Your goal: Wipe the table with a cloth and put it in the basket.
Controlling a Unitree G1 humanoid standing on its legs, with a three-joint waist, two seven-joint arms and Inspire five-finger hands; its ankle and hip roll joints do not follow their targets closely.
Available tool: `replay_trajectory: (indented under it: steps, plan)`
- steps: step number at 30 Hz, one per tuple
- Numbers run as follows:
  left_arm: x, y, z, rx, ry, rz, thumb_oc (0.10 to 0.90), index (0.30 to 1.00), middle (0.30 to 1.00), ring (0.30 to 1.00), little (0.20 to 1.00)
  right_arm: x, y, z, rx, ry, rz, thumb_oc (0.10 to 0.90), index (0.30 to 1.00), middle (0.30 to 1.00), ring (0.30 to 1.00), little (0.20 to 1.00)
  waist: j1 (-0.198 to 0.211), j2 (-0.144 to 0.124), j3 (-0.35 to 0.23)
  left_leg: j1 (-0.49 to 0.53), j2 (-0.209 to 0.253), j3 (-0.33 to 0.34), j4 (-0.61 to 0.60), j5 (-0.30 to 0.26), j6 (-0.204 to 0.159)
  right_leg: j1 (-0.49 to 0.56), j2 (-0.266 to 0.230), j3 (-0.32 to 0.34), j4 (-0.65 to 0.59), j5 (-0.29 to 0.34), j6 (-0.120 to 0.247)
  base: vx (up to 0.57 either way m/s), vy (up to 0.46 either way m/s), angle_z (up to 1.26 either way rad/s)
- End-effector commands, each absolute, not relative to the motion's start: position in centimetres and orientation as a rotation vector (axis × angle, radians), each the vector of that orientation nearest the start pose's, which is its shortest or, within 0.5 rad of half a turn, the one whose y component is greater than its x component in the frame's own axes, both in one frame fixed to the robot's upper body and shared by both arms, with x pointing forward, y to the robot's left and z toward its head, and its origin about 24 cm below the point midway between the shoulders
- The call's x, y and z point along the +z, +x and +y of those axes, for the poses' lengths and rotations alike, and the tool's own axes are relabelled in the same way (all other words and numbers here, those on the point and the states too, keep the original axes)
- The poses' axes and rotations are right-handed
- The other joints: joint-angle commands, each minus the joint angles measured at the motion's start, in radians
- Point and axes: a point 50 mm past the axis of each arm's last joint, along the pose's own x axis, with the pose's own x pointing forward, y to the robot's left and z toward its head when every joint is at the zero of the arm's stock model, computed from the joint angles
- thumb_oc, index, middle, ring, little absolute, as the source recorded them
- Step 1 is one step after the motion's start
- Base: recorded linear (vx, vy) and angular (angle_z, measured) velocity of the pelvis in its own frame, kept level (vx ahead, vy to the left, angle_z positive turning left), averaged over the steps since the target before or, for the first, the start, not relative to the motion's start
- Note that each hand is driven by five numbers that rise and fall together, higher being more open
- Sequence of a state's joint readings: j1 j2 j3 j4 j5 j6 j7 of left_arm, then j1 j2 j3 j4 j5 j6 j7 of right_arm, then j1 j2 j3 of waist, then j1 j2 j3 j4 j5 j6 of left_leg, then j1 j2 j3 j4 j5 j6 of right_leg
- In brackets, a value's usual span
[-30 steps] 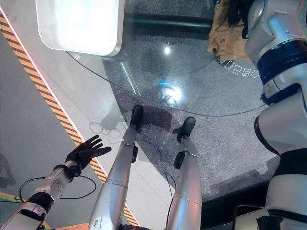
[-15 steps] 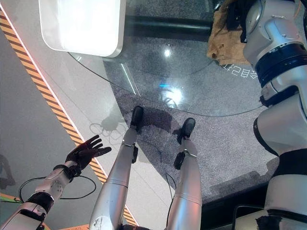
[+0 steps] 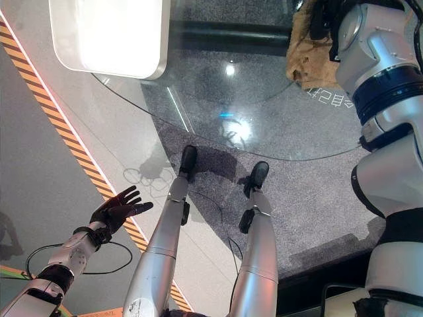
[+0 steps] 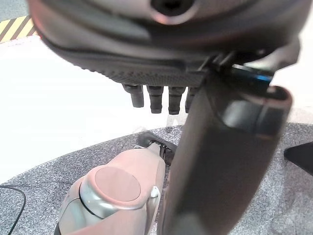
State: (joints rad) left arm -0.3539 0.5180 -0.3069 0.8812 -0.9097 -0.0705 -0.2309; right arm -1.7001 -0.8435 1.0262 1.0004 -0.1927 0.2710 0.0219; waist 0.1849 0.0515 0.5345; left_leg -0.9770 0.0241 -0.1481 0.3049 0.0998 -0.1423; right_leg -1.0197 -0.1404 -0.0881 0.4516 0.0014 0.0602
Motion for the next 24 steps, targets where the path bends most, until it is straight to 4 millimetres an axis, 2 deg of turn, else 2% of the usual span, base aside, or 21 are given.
replay_trajectory:
  steps: [1, 15, 20, 22, 24]
  plan:
    - [-4.7, 25.6, 26.5, 0.024, -0.276, 0.493, 0.800, 0.900, 0.900, 0.900, 0.900, 40.1, 38.2, -23.7, -0.475, -1.481, -0.241, 0.100, 0.300, 0.300, 0.300, 0.200, -0.028, 0.052, -0.015, 0.010, -0.044, 0.095, -0.021, -0.024, 0.095, 0.050, 0.034, -0.105, -0.032, -0.040, -0.018, 0.00, 0.000, 0.00]
    - [-4.5, 26.2, 25.8, 0.029, -0.288, 0.475, 0.800, 0.900, 0.900, 0.900, 0.900, 38.6, 38.7, -18.9, -0.328, -1.497, -0.408, 0.100, 0.300, 0.300, 0.300, 0.200, -0.037, 0.053, -0.015, 0.008, -0.045, 0.102, -0.032, -0.022, 0.095, 0.049, 0.037, -0.103, -0.043, -0.043, -0.015, 0.00, 0.000, 0.00]
    - [-4.5, 26.3, 25.6, 0.029, -0.288, 0.475, 0.800, 0.900, 0.900, 0.900, 0.900, 38.5, 38.7, -18.5, -0.317, -1.489, -0.415, 0.100, 0.300, 0.300, 0.300, 0.200, -0.037, 0.054, -0.015, 0.007, -0.046, 0.102, -0.032, -0.022, 0.096, 0.049, 0.038, -0.103, -0.045, -0.042, -0.014, 0.00, 0.000, 0.00]
    - [-4.4, 26.6, 25.4, 0.024, -0.291, 0.470, 0.800, 0.900, 0.900, 0.900, 0.900, 37.8, 38.9, -16.3, -0.251, -1.471, -0.467, 0.100, 0.300, 0.300, 0.300, 0.200, -0.036, 0.057, -0.015, 0.012, -0.048, 0.103, -0.039, -0.020, 0.095, 0.052, 0.040, -0.103, -0.054, -0.041, -0.013, 0.00, 0.000, 0.00]
    - [-4.5, 26.7, 25.2, 0.021, -0.291, 0.470, 0.800, 0.900, 0.900, 0.900, 0.900, 37.5, 38.9, -15.5, -0.221, -1.471, -0.483, 0.100, 0.300, 0.300, 0.300, 0.200, -0.034, 0.058, -0.015, 0.013, -0.049, 0.103, -0.040, -0.020, 0.095, 0.054, 0.039, -0.104, -0.055, -0.042, -0.012, 0.00, 0.000, 0.00]
